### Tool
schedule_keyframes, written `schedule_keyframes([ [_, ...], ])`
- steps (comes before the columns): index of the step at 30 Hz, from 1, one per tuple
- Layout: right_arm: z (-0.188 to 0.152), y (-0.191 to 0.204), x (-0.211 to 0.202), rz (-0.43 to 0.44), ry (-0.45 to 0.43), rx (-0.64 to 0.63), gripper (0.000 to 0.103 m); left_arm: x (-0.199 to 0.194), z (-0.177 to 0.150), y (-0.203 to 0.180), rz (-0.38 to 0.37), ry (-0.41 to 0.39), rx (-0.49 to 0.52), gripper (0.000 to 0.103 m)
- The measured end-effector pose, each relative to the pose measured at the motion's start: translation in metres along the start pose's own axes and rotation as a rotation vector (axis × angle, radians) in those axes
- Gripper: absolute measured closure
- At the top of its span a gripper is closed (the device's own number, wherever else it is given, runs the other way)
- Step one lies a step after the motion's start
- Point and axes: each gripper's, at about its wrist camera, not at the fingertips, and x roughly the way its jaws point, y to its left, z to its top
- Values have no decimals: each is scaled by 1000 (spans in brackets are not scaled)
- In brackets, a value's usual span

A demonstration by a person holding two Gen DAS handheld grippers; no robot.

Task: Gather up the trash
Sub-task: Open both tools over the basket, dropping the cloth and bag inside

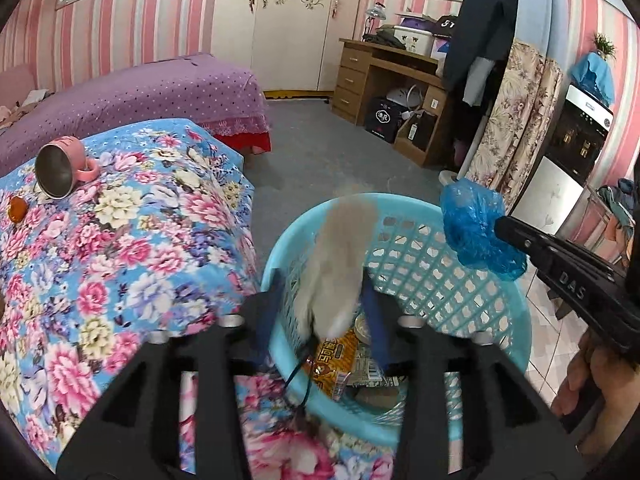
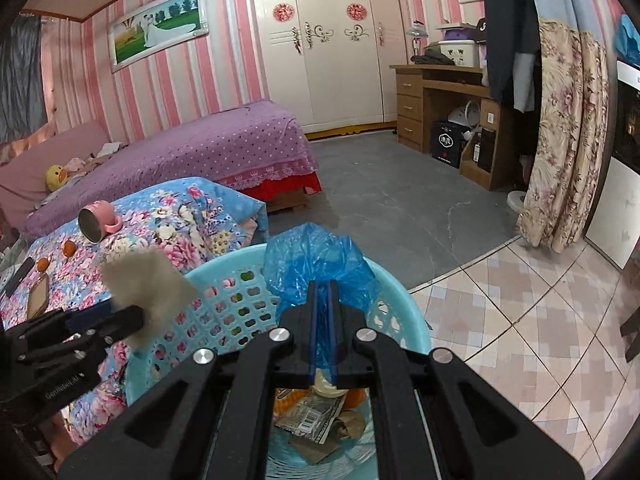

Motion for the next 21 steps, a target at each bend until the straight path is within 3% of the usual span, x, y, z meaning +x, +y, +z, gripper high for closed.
schedule_keyframes([
  [4, -1, -3, 1, -6, 3, 10, 98, 8, 4, 2, -9, 21, -5, 33],
  [7, -3, -2, 1, -9, 1, 9, 98, 1, 3, 10, 48, -19, -5, 15],
  [14, -6, 15, 7, -6, 3, -19, 98, -20, 8, 38, 161, -107, -15, 7],
  [18, -9, 29, 12, -24, 6, -42, 96, -35, 11, 53, 184, -129, -31, 6],
  [20, -11, 35, 16, -38, 14, -51, 73, -42, 12, 59, 189, -142, -40, 6],
  [21, -12, 37, 18, -43, 19, -55, 39, -45, 12, 62, 191, -147, -42, 6],
])
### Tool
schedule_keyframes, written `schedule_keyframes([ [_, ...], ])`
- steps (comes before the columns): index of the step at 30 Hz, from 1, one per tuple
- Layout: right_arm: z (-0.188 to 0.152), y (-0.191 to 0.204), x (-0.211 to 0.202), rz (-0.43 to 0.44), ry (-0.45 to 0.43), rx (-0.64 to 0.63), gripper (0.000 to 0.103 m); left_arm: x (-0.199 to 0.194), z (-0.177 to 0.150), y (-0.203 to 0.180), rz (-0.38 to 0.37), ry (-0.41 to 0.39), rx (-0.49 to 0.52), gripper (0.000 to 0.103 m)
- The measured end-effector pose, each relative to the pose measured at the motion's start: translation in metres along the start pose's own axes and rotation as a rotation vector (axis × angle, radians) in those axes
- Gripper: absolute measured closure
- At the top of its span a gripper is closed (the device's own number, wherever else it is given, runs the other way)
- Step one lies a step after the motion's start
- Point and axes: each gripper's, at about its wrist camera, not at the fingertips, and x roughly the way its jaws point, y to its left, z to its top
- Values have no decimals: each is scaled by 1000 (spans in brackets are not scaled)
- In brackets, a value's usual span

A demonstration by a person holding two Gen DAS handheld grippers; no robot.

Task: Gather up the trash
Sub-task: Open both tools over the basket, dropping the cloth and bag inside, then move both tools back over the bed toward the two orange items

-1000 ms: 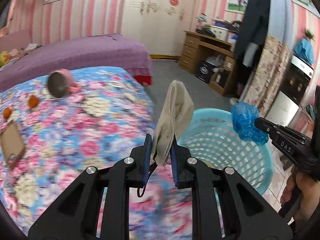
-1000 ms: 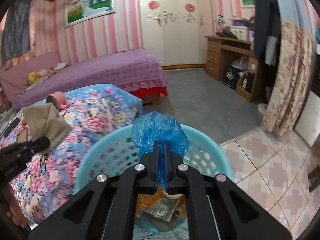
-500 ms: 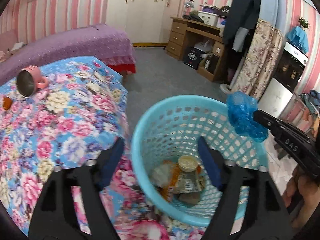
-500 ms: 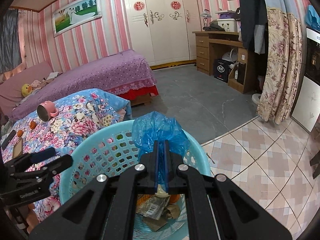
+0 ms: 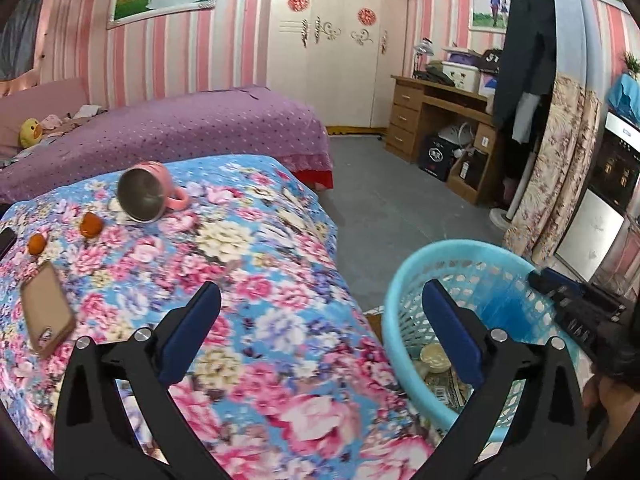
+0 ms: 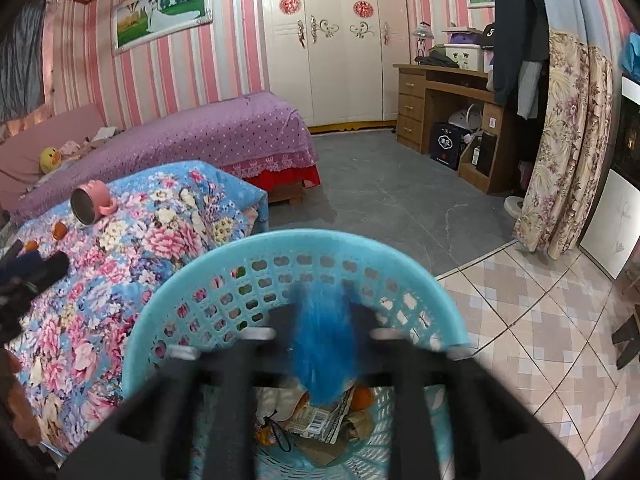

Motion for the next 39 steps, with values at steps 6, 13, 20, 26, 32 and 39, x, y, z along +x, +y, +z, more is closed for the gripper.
schedule_keyframes([
  [6, 0, 16, 3, -13, 5, -31, 17, -15, 1, 25, 28, -15, -1, 6],
  [13, 5, 42, -6, -16, -22, -67, 5, -41, 6, 57, 70, -38, -37, 6],
  [20, 12, 65, -18, 35, -48, -54, 5, -62, 9, 77, 114, -42, -53, 6],
  [26, 21, 89, -18, 55, -61, -42, 5, -69, 8, 99, 161, -42, -36, 6],
  [32, 29, 112, -19, 62, -75, -52, 5, -61, 10, 130, 178, -31, -44, 6],
  [39, 40, 143, -11, 84, -76, -71, 5, -55, 17, 173, 207, -35, -74, 6],
])
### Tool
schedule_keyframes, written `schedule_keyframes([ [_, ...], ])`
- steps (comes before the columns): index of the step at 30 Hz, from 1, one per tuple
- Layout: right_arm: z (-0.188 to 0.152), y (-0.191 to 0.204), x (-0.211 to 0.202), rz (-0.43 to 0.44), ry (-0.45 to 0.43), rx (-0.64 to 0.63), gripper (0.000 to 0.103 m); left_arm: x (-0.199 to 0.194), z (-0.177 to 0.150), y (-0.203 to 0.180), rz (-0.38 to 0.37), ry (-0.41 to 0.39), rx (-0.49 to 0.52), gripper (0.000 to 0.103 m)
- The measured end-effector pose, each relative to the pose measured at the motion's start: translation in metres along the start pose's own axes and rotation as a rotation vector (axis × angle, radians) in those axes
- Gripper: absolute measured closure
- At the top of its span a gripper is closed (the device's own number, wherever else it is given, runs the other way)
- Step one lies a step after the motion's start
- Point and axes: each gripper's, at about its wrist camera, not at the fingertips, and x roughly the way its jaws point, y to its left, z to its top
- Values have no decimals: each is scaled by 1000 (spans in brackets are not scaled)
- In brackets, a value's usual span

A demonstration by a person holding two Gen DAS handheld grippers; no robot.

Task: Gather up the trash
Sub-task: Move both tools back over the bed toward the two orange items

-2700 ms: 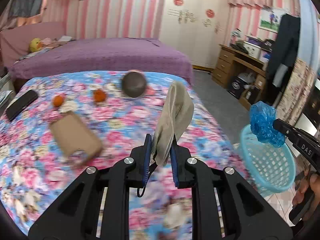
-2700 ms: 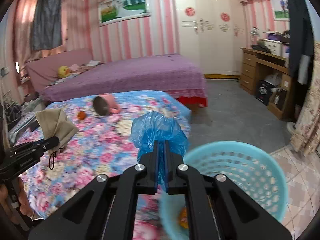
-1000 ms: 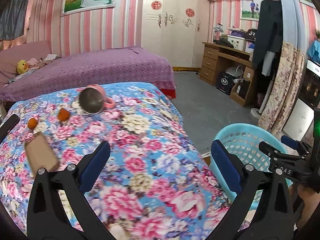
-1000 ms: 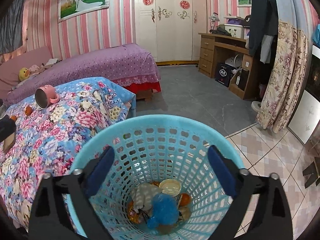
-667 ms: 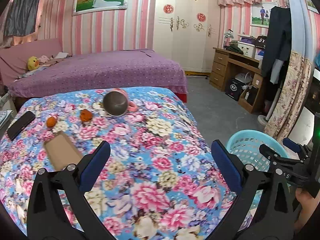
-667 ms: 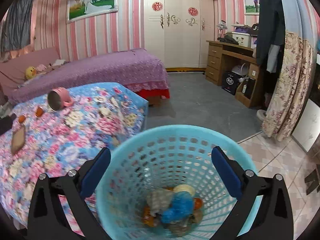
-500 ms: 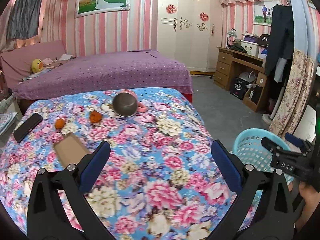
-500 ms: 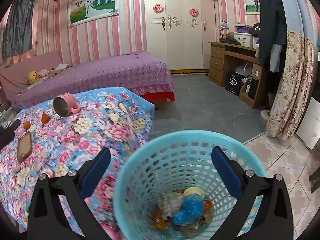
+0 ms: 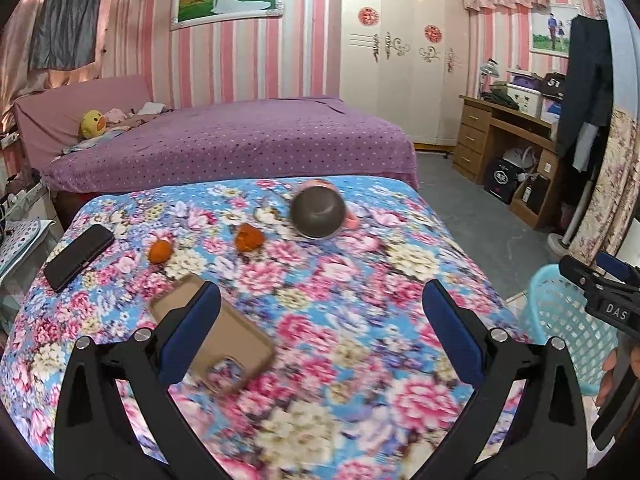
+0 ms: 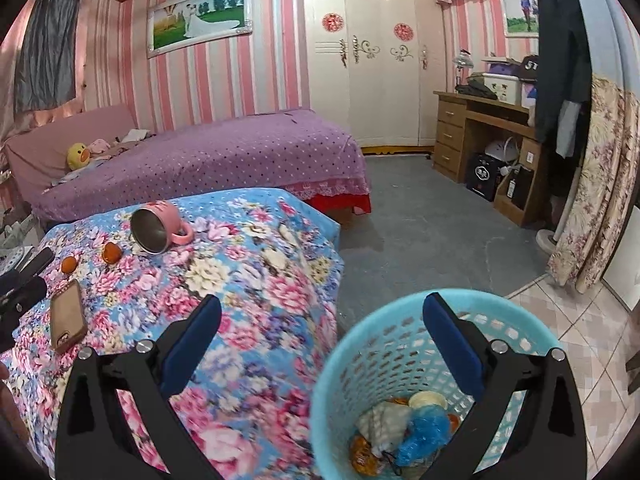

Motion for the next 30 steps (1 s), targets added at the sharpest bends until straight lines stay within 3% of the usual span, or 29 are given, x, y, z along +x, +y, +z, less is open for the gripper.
schedule_keyframes([
  [13, 4, 65, 33, 52, 26, 1, 5, 26, 12, 70, 38, 21, -60, 6],
  [21, -6, 120, 45, 93, 52, -83, 5, 37, 7, 133, 67, 63, -135, 6],
  [30, -6, 187, 71, 187, 94, -186, 5, 55, -7, 214, 178, 147, -222, 6],
])
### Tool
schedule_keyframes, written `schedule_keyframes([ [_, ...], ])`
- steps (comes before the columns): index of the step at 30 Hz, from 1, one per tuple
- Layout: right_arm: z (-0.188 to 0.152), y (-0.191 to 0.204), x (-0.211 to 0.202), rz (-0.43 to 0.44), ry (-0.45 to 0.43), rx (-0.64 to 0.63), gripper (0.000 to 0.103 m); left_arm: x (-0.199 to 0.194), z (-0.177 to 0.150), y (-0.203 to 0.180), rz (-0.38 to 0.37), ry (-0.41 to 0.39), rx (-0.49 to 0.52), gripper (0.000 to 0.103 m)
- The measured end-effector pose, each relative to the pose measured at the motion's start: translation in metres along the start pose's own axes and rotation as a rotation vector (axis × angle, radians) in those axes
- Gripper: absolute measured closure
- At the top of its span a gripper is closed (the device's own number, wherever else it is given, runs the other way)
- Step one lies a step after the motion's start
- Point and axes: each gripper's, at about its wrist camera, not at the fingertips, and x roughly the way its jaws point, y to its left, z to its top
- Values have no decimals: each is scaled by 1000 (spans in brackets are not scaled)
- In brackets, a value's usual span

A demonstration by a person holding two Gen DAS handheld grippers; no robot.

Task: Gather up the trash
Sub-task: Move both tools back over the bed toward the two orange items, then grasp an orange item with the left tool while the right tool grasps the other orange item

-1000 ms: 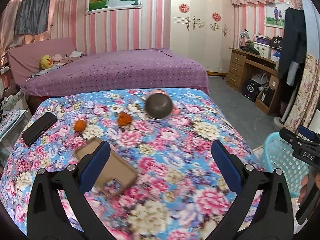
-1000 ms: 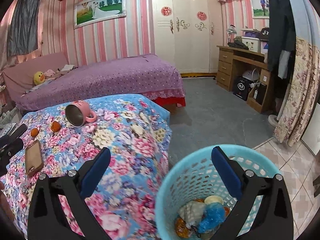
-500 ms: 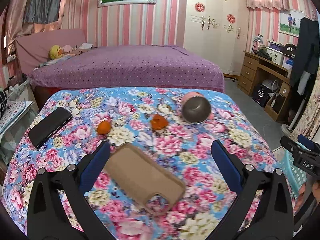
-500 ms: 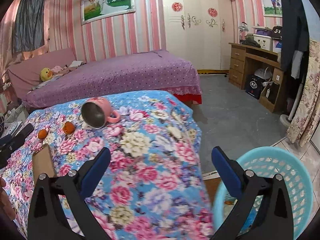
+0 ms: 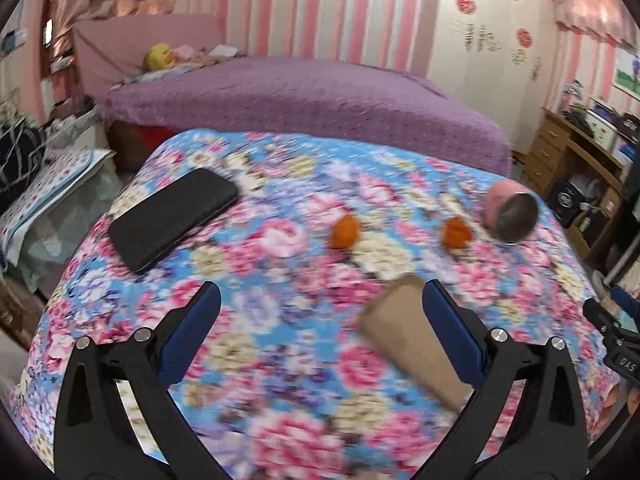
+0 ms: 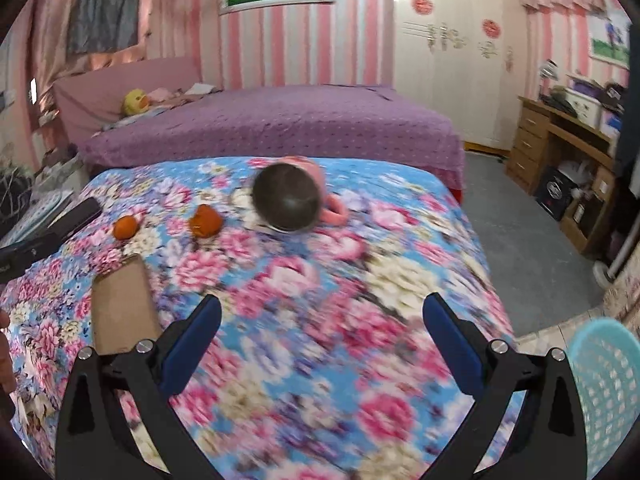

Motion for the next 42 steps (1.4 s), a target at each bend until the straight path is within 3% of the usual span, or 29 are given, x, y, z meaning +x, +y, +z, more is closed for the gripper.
schedule_keyframes([
  [6, 29, 30, 29, 44, -2, -56, 5, 27, 9, 18, 14, 45, -32, 6],
  [12, 28, 42, 59, 64, 33, -83, 5, 55, 22, 7, 5, 60, -4, 7],
  [17, 27, 47, 76, 85, 64, -91, 10, 82, 33, -7, -53, 111, 5, 30],
  [18, 27, 48, 79, 91, 71, -96, 16, 86, 34, -9, -65, 119, 7, 31],
  [21, 28, 49, 85, 107, 91, -103, 18, 101, 38, -21, -74, 138, 36, 37],
  [26, 31, 50, 93, 132, 109, -100, 27, 122, 36, -32, -71, 181, 75, 74],
  [27, 32, 51, 95, 138, 113, -99, 29, 122, 37, -31, -83, 177, 70, 78],
  [30, 33, 57, 97, 150, 115, -106, 30, 121, 38, -23, -110, 174, 41, 78],
  [38, 42, 93, 107, 187, 111, -183, 31, 96, 31, 6, -56, 156, 25, 79],
  [42, 47, 114, 122, 197, 134, -232, 37, 88, 32, 25, -22, 147, -1, 79],
])
